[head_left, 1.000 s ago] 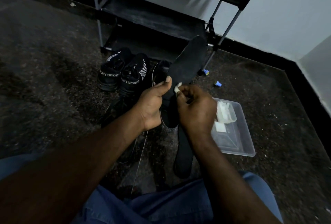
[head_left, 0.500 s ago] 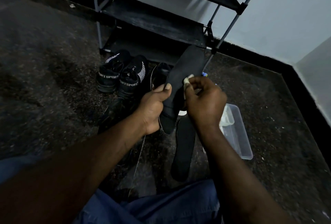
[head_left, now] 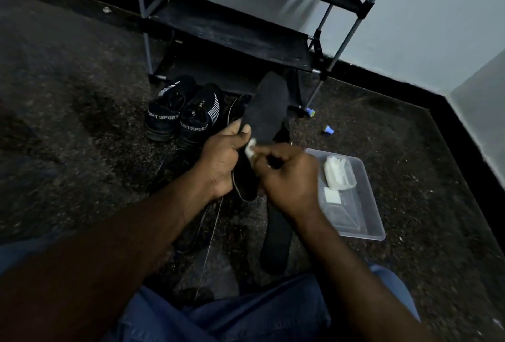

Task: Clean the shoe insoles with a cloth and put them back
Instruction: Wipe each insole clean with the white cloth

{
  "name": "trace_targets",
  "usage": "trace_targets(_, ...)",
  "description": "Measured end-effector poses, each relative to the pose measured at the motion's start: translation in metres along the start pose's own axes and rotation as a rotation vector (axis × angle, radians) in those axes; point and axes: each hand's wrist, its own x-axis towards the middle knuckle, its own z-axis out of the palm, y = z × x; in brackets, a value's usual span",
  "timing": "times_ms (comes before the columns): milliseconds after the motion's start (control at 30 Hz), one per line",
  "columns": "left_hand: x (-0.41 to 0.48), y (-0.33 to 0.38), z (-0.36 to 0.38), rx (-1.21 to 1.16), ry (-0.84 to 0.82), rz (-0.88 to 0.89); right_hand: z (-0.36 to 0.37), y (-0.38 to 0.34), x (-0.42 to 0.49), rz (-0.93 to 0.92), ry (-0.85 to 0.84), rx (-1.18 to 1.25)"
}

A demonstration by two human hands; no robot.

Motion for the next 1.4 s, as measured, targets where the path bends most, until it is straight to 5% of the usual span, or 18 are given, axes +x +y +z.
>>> trace_targets(167, 0.0, -0.006, 0.0, 0.078, -0.075, 0.027, -0.012, 0.0, 0.045, 0.134, 0.182, -0.02)
trace_targets(400, 0.008, 0.002, -0.012, -0.009, -0.013, -0.016, 0.017, 0.008, 0.016, -0.05, -0.016, -0.195)
trace_targets(567, 0.013, 0.006, -0.015, -0.073, 0.071, 0.009, 0.007, 0.012, -0.004, 0.047, -0.178, 0.025)
trace_targets(767, 0.014, 0.004, -0.012, -0.08, 0.067, -0.01, -0.013, 0.016, 0.029, 0.141, 0.054, 0.088)
trace_targets(1067, 0.007, 0.016, -0.013, -0.126, 0.06, -0.007, 0.015, 0.008, -0.019, 0.003, -0.131, 0.008)
trace_targets(1200, 0.006, 0.022, -0.009, -0.098, 0.038, 0.022, 0.001, 0.006, -0.01, 0.268, -0.09, 0.395)
trace_targets(1400, 0.011, 0.019, -0.008, -0.137, 0.096, 0.067, -0.005, 0.013, -0.012, 0.502, -0.015, 0.566)
